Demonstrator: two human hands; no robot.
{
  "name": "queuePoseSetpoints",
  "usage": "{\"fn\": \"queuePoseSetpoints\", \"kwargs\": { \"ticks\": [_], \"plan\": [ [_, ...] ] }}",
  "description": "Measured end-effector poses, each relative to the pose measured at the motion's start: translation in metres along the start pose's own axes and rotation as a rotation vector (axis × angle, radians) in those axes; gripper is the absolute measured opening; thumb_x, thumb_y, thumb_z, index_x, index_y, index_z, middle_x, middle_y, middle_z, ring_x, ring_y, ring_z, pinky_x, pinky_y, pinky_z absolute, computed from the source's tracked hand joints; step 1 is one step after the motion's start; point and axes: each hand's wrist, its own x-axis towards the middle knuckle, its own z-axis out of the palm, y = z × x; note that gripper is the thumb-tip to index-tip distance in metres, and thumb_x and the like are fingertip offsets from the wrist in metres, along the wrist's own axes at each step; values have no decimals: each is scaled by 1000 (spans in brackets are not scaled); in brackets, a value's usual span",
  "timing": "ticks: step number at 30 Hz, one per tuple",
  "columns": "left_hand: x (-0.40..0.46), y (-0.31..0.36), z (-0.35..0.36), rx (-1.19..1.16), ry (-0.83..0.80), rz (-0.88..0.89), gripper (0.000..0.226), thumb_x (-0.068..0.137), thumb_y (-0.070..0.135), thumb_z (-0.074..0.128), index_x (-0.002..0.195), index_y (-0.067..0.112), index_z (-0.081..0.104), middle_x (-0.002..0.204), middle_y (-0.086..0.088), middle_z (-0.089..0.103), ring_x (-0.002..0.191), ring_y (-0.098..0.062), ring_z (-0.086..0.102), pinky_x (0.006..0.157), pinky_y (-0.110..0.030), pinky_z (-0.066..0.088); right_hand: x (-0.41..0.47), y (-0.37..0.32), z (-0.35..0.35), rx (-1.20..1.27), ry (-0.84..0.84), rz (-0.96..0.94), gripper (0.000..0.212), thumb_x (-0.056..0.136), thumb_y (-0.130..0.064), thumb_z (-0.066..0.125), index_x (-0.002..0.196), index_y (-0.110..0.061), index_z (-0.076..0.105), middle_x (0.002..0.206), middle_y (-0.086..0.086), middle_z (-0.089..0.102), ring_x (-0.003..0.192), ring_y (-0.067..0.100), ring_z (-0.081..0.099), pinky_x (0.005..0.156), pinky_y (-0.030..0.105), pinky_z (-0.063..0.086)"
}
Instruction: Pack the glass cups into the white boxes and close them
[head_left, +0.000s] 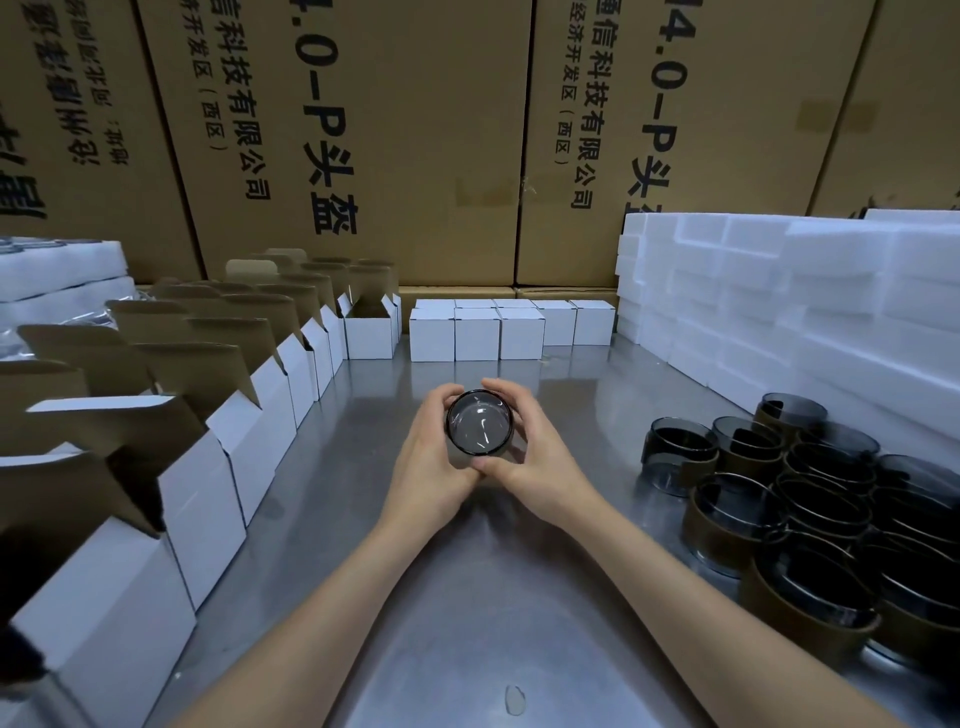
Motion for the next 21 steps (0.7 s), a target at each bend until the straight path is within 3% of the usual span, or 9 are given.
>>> {"fn": "queuePoseSetpoints", "kwargs": {
  "ticks": [3, 7, 10, 12, 16, 18, 21],
  "plan": [
    [1, -2, 0, 6, 9, 25, 74, 65, -2, 72, 129, 26, 47, 121, 6, 50, 107, -5, 52, 81, -3, 37, 1, 2, 1, 15, -24, 8, 71, 75, 11, 68, 127, -26, 39, 124, -14, 49, 123, 8, 48, 108, 28, 38],
    [2, -3, 1, -43, 7, 37, 70, 64, 3, 74, 121, 37, 50, 116, 7, 50, 106, -4, 53, 84, -7, 41, 3, 5, 0, 37, -16, 10, 66, 76, 9, 69, 125, -25, 43, 121, -16, 51, 112, -9, 49, 95, 9, 38],
    [1, -1, 2, -77, 10, 70, 68, 67, 23, 84, 120, 45, 47, 114, 15, 51, 106, -1, 54, 84, -9, 43, 4, 2, -3, 234, 129, 128, 45, 82, -5, 71, 122, -12, 53, 121, 2, 61, 108, 10, 59, 89, 18, 48],
    [0, 2, 3, -59, 6, 124, 73, 65, 45, 83, 128, 39, 46, 114, 18, 51, 98, -1, 54, 81, -8, 42, 8, -4, -6, 438, 222, 341, 29, 88, -30, 66, 111, -13, 62, 111, 9, 69, 93, 19, 67, 69, 23, 52],
    [-3, 7, 4, 40, -1, 203, 75, 64, 65, 68, 132, 45, 42, 106, 22, 51, 90, -4, 53, 78, -15, 45, 15, -9, -12, 730, 298, 626, 53, 87, -57, 53, 106, -9, 65, 76, 3, 72, 46, 17, 60, 44, 21, 45],
    [-3, 6, 4, 72, 8, 202, 73, 65, 68, 64, 130, 43, 45, 101, 21, 51, 90, -4, 53, 79, -22, 47, 15, -9, -12, 778, 283, 699, 65, 86, -62, 50, 116, -6, 63, 78, 4, 70, 42, 13, 57, 36, 17, 40],
    [-4, 7, 5, 82, 10, 196, 72, 65, 69, 62, 129, 40, 48, 99, 21, 52, 89, -3, 53, 80, -25, 48, 13, -7, -12, 749, 242, 768, 72, 84, -67, 49, 122, -7, 62, 83, 3, 68, 49, 10, 59, 39, 16, 42]
  ]
}}
